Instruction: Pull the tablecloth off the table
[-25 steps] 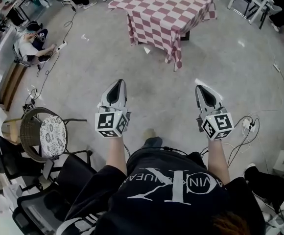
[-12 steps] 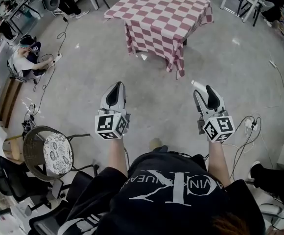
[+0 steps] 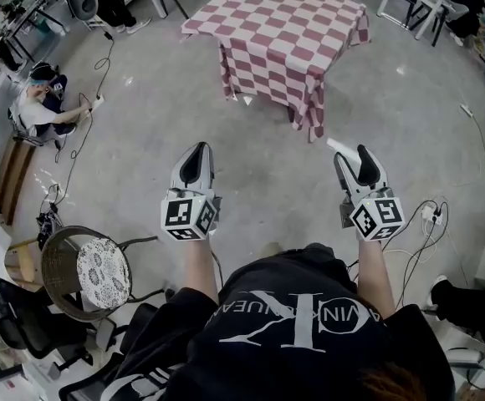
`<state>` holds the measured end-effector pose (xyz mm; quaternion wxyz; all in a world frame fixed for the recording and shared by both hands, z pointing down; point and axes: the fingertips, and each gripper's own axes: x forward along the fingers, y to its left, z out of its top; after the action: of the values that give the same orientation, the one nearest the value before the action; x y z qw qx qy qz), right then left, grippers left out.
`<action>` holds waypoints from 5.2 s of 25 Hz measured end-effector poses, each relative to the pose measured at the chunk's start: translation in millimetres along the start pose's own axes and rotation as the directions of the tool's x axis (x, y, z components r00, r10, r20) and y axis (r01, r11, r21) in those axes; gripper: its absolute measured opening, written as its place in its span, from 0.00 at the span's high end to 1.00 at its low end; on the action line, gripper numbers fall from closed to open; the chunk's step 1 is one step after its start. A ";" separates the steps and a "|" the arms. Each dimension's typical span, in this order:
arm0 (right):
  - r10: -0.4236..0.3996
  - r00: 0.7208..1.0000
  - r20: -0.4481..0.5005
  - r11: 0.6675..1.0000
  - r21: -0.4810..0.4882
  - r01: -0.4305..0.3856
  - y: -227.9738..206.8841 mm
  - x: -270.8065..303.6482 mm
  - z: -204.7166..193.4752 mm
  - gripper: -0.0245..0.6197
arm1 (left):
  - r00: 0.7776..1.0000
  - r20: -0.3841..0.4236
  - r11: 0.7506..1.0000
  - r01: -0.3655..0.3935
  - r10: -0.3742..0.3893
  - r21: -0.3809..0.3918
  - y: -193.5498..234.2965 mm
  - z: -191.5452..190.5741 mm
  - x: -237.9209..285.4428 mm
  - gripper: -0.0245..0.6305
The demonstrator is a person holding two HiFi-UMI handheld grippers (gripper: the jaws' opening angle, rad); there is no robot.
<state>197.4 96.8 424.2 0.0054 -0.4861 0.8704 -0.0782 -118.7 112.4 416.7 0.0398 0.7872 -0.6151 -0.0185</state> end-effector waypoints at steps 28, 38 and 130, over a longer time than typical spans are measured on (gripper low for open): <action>0.010 0.999 -0.047 0.999 0.040 -0.008 -103.7 256.0 10.2 0.58 | 0.988 -0.113 0.994 0.102 -0.106 -0.037 101.7 -1.7 250.9 0.49; -0.020 0.999 -0.047 0.997 0.070 0.023 -168.5 338.4 20.5 0.58 | 0.983 -0.118 0.990 0.132 -0.137 -0.052 121.7 1.5 372.3 0.49; -0.442 0.648 -0.620 0.789 0.076 0.610 -379.1 548.8 -119.5 0.51 | 0.520 -0.826 0.927 0.375 -0.216 -0.006 179.7 -209.1 771.4 0.78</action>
<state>218.2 -547.6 632.5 -0.2108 -0.6671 0.6288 -0.3394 -89.0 -670.6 655.6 0.2457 0.7997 -0.3827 0.3920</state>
